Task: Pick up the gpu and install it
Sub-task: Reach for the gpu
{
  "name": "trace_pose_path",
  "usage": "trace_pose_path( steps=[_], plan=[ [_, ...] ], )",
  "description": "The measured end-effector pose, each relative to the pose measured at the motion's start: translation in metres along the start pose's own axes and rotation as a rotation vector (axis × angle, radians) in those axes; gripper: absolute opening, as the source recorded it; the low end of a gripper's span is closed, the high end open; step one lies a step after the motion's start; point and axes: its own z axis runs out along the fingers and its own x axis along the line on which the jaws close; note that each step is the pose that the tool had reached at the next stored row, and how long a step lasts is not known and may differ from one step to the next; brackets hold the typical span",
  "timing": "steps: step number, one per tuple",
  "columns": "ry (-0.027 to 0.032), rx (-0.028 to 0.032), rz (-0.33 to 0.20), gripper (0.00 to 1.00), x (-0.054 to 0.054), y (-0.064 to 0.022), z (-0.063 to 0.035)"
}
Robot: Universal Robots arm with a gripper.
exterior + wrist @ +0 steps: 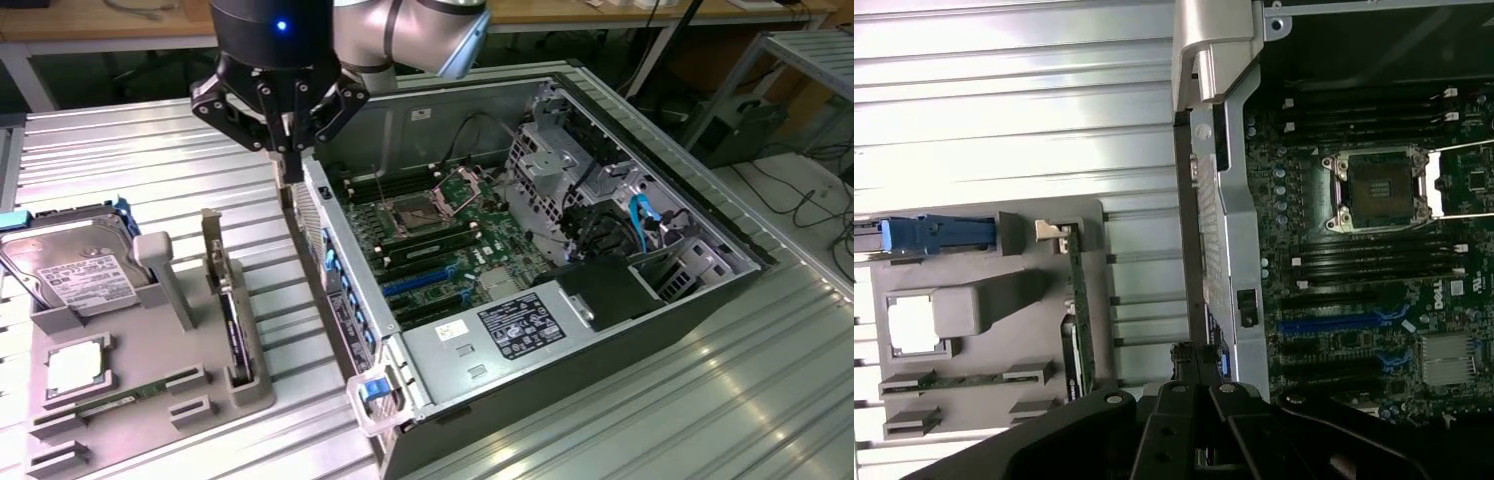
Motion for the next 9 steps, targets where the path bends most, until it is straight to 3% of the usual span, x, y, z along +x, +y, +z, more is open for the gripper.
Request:
trace_pose_path(
  steps=[9],
  plan=[
    [0.0001, 0.0000, -0.001, 0.11, 0.0117, -0.0065, -0.0006]
  ],
)
